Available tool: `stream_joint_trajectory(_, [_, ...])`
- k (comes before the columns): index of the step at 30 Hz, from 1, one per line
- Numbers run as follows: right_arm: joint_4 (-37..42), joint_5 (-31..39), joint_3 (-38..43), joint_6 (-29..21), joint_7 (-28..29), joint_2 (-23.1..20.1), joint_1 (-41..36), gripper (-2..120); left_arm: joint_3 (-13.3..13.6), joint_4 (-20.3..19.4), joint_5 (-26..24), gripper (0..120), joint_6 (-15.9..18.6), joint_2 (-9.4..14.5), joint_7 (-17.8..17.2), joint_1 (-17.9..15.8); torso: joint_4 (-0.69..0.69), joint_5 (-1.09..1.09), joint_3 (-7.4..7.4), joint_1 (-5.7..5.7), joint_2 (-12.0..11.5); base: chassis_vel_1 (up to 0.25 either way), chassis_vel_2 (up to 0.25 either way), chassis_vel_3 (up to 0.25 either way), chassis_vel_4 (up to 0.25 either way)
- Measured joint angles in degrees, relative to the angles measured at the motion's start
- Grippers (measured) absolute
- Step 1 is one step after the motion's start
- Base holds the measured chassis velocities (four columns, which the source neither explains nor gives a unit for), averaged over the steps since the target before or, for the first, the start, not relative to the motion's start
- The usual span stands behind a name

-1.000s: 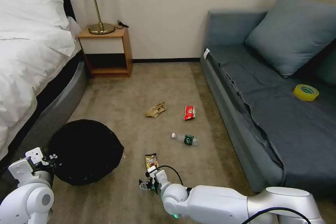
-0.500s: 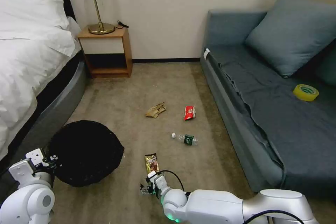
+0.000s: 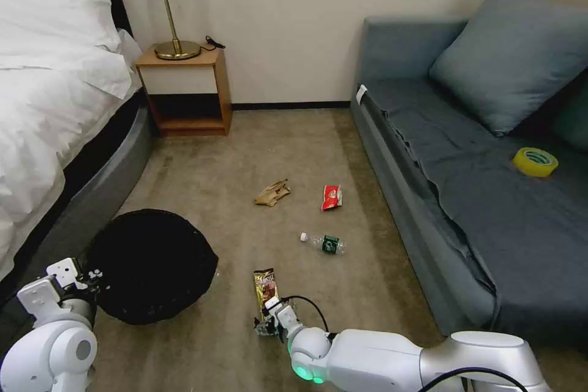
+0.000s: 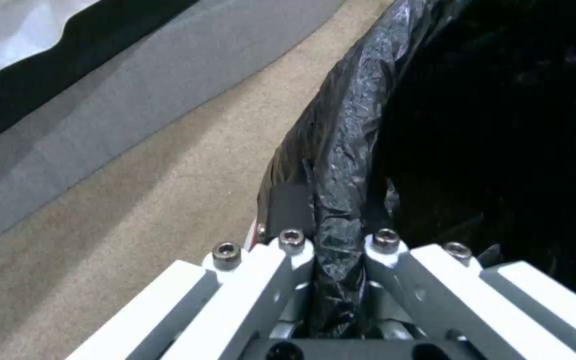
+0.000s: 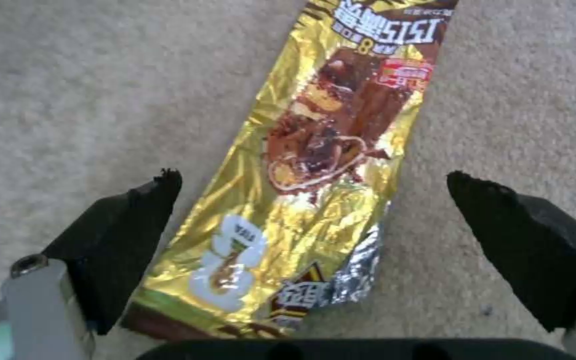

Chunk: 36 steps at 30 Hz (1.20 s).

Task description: Pick up the trash bin, then pick up the garbage on the floor and place it into the trash bin.

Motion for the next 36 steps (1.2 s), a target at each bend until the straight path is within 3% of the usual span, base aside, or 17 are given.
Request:
stream_joint_trajectory(14, [-3.19, -0.99, -0.09, 0.69, -0.39, 1.03, -0.54, 96, 0.08, -0.06, 0.21, 3, -0.22, -0.22, -0.02, 0.12, 0.00, 0.00, 0.00, 0.00, 0.00, 0.000, 0.000, 0.000, 0.000])
stream_joint_trajectory(36, [-1.87, -1.49, 0.27, 1.26, -0.59, -0.04, -0.99, 18, 0.30, 0.63, 0.78, 3, -0.60, -0.30, 0.08, -0.05, 0.00, 0.00, 0.00, 0.00, 0.00, 0.000, 0.000, 0.000, 0.000])
